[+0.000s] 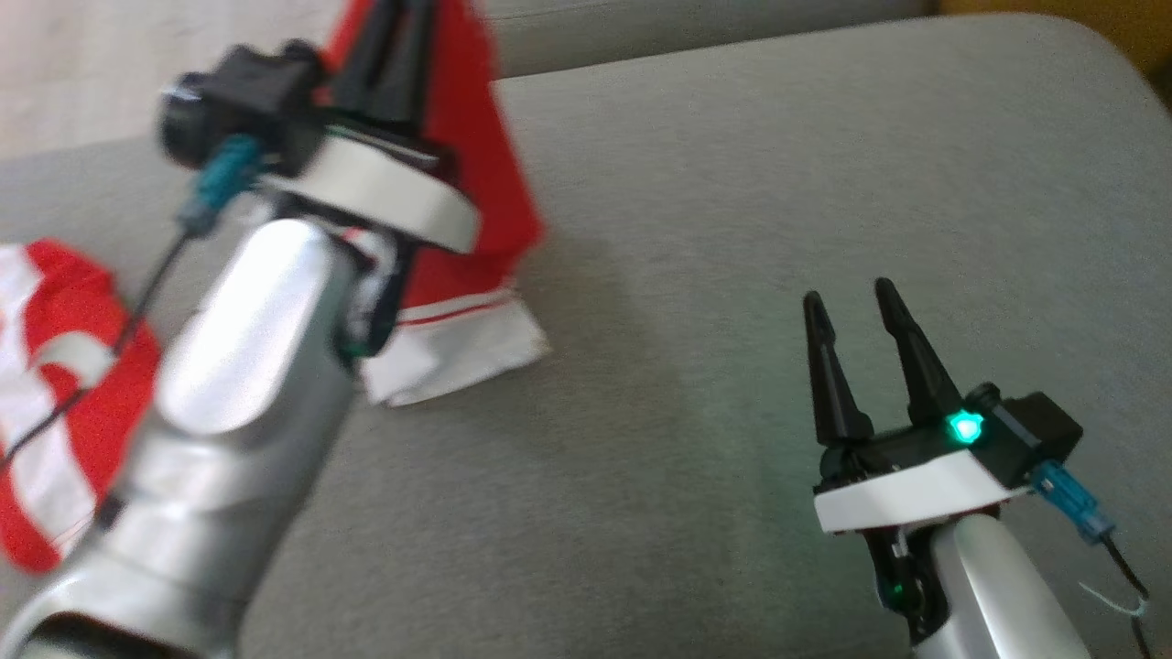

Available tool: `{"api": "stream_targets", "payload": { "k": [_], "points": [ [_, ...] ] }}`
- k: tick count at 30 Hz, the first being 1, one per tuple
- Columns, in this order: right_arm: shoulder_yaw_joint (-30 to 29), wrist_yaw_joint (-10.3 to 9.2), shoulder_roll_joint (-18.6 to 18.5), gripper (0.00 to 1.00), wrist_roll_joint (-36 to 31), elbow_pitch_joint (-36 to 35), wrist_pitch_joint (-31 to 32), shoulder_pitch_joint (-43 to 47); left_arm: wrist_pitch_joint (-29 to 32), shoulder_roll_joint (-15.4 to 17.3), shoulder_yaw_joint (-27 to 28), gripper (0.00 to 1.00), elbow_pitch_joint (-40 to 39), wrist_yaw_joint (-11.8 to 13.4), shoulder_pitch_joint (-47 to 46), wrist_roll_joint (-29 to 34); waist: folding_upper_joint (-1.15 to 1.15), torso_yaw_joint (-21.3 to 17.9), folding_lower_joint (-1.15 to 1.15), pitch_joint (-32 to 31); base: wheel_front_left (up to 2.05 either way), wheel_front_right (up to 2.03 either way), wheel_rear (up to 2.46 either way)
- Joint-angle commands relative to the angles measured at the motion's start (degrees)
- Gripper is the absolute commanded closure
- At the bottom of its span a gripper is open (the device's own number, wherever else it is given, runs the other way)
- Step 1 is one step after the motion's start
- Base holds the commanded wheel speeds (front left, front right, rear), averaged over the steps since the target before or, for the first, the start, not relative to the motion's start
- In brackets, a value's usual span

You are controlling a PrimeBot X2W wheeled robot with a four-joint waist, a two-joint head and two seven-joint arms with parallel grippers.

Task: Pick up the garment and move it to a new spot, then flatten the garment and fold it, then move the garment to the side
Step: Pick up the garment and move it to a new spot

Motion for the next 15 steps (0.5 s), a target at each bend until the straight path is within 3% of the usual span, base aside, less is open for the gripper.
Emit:
{"api": "stream_targets", "payload": {
  "k": [1, 3, 4, 5, 11, 15],
  "points": [
    [2.4, 0.44, -0.3, 0.00, 0.8, -2.4, -0.6, -3.0, -0.8, -2.6, 0.9, 1.00, 0.1, 1.4, -5.6, 0.5, 0.00, -5.7, 0.00, 0.5, 0.00, 0.00, 0.00],
    [2.7, 0.44, -0.3, 0.00, 1.2, -2.5, -0.6, -3.2, -1.3, -5.3, 0.7, 1.00, 2.3, 2.3, -6.6, 0.1, 0.00, -7.4, 0.00, 0.6, 0.00, 0.00, 0.00],
    [2.8, 0.44, -0.3, 0.00, 1.4, -2.6, -0.6, -3.3, -1.2, -6.3, 0.2, 0.58, 3.6, 2.5, -7.0, 0.1, 0.00, -8.2, 0.00, 0.7, 0.00, 0.00, 0.00],
    [2.8, 0.44, -0.3, 0.00, 1.5, -2.6, -0.6, -3.3, -1.3, -7.1, -0.2, 0.00, 4.8, 2.5, -7.3, 0.1, 0.00, -8.8, 0.00, 0.8, 0.00, 0.00, 0.00],
    [1.5, 0.44, -0.3, 0.00, 1.8, -3.0, -0.6, -3.0, -3.0, -8.9, -1.2, 0.00, 8.9, 1.9, -8.0, -0.3, 0.00, -8.8, 0.00, 1.3, 0.00, 0.00, 0.00],
    [-0.5, 0.44, -0.3, 0.00, 1.3, -3.1, -0.6, -2.5, -5.0, -7.2, -0.4, 0.00, 11.0, 1.6, -7.1, -0.5, 0.00, -5.8, 0.00, 1.2, 0.00, 0.00, 0.00]
  ]
}}
